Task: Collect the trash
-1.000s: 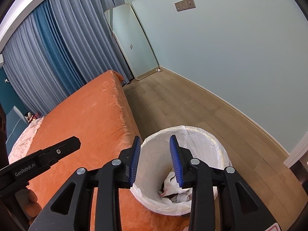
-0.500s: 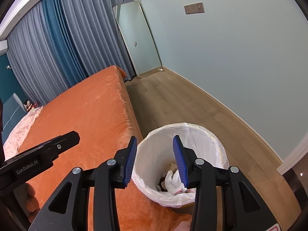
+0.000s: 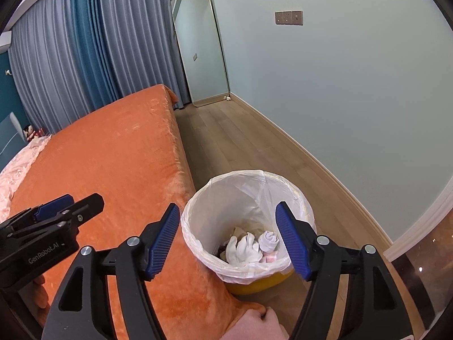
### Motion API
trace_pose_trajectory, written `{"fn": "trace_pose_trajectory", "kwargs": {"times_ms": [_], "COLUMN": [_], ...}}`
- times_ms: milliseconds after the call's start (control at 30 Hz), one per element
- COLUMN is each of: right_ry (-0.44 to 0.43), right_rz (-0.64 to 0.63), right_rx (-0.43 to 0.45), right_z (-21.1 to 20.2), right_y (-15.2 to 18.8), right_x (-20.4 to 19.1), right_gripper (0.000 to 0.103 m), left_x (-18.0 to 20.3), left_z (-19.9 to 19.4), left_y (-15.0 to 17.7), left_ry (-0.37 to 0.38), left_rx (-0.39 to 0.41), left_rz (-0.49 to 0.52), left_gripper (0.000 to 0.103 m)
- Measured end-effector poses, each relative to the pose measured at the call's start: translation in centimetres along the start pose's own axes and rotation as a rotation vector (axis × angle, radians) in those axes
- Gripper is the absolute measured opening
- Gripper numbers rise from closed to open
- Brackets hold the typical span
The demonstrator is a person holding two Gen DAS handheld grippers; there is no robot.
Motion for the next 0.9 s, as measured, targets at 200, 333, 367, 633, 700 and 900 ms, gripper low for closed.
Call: {"fn": "trace_pose_trajectory", "kwargs": {"times_ms": [200,333,367,633,700,900], "right_ry": [0.008,0.029,0.031,0.036,0.03,0.058], "right_rz": [0.005,-0.005,-0.002,-0.023,-0.035,-0.091], "right_rx": [-0.011,-0.006,-0.007,-0.009,-0.009,0.004], "right_z": [-0.8,-1.3,-1.4,-1.8,-1.8,-1.7], "right_y": [0.9,1.4,1.6,2.3,2.3,2.6], "right_x": [-0.4,-0.3,-0.2,-0.5,-0.7,-1.4], "right_gripper": [0.077,0.084,0.084,0.087,0.096,0.096], "left_x": [-0.6,-0.8,-0.9,-1.6,-1.7,-2.0], "left_z": [-0.9,-1.6,-1.8,-3.0,-3.0,-2.9], "left_y": [1.1,1.7,1.8,2.6,2.7,3.0], "left_ry": [-0.043,-0.053,-0.059,-0.104,-0.112,-0.129], "left_rx": [0.01,0.013,0.016,0.037,0.039,0.039], "left_rz": [0.008,0.008,0.011,0.019,0.02,0.017], "left_gripper": [0.072,0.074,0.078,0.088,0.089,0.092]}}
Point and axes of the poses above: each gripper's, at about its wrist camera, not at the fingertips, and z roughly the way its jaws point, x to its right, y to its underside, the point moved 5 cm from there along z, roughly the way its jaws point, and after that the axes turned 4 degrees about -y, right-handed, at the moved point
